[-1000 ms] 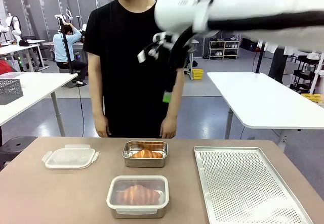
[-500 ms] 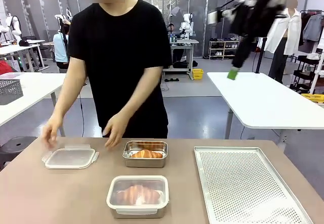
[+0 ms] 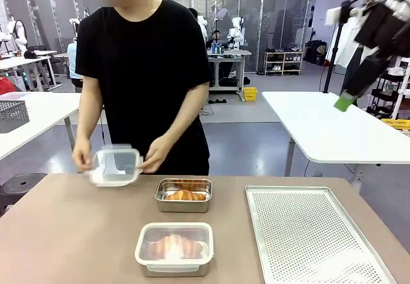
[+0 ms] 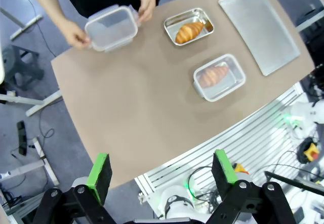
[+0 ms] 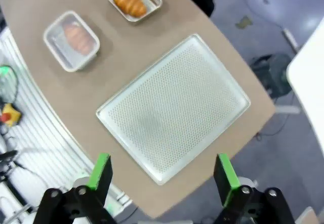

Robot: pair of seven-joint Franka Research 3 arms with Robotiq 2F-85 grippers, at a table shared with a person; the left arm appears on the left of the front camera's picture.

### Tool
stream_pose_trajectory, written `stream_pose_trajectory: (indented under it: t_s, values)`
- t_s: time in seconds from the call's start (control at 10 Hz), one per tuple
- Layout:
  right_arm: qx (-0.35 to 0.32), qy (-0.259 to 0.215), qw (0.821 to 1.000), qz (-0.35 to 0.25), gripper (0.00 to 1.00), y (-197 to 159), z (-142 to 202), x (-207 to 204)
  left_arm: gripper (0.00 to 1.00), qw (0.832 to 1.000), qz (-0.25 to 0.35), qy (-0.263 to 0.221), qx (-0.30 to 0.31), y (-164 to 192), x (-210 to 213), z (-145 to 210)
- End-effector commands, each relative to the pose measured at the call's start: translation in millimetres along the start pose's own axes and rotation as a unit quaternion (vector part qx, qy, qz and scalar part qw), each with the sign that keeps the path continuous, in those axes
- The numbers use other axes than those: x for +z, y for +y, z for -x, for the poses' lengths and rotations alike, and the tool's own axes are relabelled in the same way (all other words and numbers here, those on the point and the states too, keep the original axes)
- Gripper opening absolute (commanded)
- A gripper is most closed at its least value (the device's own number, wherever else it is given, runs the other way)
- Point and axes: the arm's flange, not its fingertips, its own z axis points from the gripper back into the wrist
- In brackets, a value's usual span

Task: Place the bread into the airtight container.
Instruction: Pick up a Butter Roll and place it into an empty Airtight Container.

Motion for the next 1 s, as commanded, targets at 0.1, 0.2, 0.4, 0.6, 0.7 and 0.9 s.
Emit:
stream_pose_trajectory:
  t_s: [0.1,0.2,0.4,0.6,0.7,0.9]
  values:
    - [-0.048,0.044,0.998,0.018,1.00,37.1,-11.7,61.8,1.00,1.000,0.002,0.000,-0.002,-0.1,0.3,1.4]
    - [-0.040,0.060,0.997,0.005,1.00,40.3,-15.8,71.1,1.00,1.000,0.002,0.000,-0.002,-0.1,0.3,1.4]
    - [-0.073,0.074,0.995,-0.006,1.00,48.0,-14.9,87.9,1.00,1.000,0.002,0.000,-0.002,-0.1,0.3,1.4]
    - [-0.047,0.067,0.997,0.003,1.00,50.2,-5.8,81.6,1.00,1.000,0.002,0.000,-0.002,-0.1,0.3,1.4]
    - [-0.047,0.067,0.997,0.003,1.00,50.2,-5.8,81.6,1.00,1.000,0.002,0.000,-0.002,-0.1,0.3,1.4]
    - [-0.047,0.067,0.997,0.003,1.00,50.2,-5.8,81.6,1.00,1.000,0.002,0.000,-0.002,-0.1,0.3,1.4]
